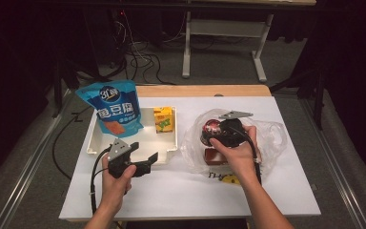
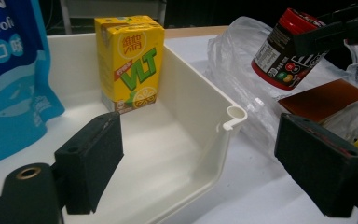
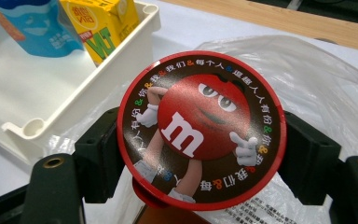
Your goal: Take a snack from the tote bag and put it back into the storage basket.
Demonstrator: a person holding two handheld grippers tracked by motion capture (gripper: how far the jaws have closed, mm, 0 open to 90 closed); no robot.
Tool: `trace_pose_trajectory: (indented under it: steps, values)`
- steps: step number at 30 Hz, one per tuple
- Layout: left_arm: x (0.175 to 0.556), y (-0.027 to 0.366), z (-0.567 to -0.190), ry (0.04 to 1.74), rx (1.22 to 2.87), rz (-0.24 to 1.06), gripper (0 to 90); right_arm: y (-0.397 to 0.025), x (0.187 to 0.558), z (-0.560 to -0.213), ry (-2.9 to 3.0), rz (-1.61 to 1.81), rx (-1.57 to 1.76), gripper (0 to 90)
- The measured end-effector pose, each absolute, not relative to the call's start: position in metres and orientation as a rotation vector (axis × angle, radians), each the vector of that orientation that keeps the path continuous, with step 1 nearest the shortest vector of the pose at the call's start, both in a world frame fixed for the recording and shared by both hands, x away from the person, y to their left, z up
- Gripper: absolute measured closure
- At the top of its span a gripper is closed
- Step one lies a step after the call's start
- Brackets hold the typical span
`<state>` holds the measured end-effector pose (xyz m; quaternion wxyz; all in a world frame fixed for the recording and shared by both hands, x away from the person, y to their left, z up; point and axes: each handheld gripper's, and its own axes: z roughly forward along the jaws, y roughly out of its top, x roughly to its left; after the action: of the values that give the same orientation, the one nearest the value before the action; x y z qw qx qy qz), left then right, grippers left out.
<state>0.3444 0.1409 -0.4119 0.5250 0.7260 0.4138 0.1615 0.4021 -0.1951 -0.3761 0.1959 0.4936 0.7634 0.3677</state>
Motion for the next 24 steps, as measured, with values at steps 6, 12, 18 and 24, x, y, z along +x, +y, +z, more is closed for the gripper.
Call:
trace_pose_trajectory:
  steps: [6,12,18,24]
  values:
    - [0.348,0.127,-0.415,1.006,1.727,0.433,19.4,-0.196,0.399,-0.369,2.131,1.044,1.386,26.1]
    - [0.351,0.11,-0.418,0.966,1.739,0.386,15.5,-0.198,0.396,-0.362,2.137,1.073,1.37,26.1]
    - [0.352,0.089,-0.417,0.888,1.77,0.343,15.1,-0.195,0.39,-0.357,2.152,1.098,1.347,26.1]
    - [0.355,0.075,-0.422,0.851,1.775,0.294,15.3,-0.186,0.386,-0.356,2.194,1.101,1.321,26.1]
